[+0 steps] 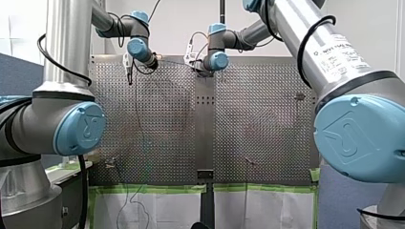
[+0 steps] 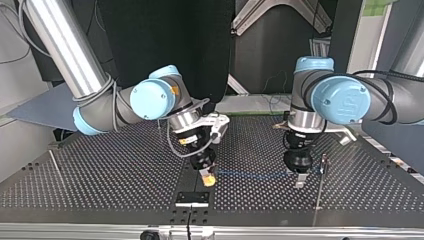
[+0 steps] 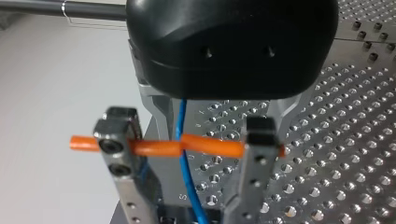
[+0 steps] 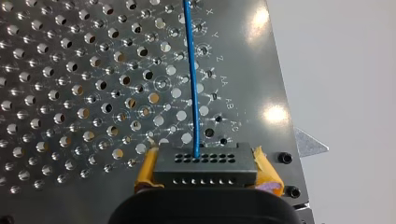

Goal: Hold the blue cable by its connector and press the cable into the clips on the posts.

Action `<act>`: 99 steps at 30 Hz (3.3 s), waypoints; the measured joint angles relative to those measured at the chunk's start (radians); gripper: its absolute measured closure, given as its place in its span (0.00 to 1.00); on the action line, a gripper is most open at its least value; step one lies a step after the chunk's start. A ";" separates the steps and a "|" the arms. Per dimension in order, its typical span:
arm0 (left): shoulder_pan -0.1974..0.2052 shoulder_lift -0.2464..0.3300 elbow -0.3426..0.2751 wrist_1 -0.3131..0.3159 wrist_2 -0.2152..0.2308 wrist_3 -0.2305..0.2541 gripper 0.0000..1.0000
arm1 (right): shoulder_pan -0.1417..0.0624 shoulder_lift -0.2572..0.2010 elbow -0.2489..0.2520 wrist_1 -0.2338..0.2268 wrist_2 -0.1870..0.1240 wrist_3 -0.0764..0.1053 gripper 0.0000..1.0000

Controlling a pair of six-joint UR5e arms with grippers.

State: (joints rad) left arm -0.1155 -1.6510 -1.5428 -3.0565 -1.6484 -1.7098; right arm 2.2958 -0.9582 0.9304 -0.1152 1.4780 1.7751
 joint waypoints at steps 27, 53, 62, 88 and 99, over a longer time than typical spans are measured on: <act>-0.020 0.005 0.000 0.001 0.001 0.043 1.00 | 0.000 0.003 0.019 -0.001 0.002 -0.006 1.00; -0.056 -0.001 -0.132 0.123 0.009 -0.002 1.00 | 0.006 0.002 0.141 -0.002 0.005 -0.017 1.00; -0.079 -0.012 -0.195 0.153 0.012 -0.006 1.00 | 0.011 0.002 0.223 -0.012 0.031 -0.031 1.00; -0.152 -0.106 -0.286 0.239 -0.036 -0.029 1.00 | 0.003 0.003 0.464 -0.192 0.067 0.091 1.00; -0.202 -0.190 -0.325 0.269 -0.057 -0.019 1.00 | -0.022 0.003 0.557 -0.284 0.096 0.130 1.00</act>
State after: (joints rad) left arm -0.3175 -1.8407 -1.8676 -2.7872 -1.7050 -1.7290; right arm 2.2738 -0.9549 1.4874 -0.3997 1.5737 1.9054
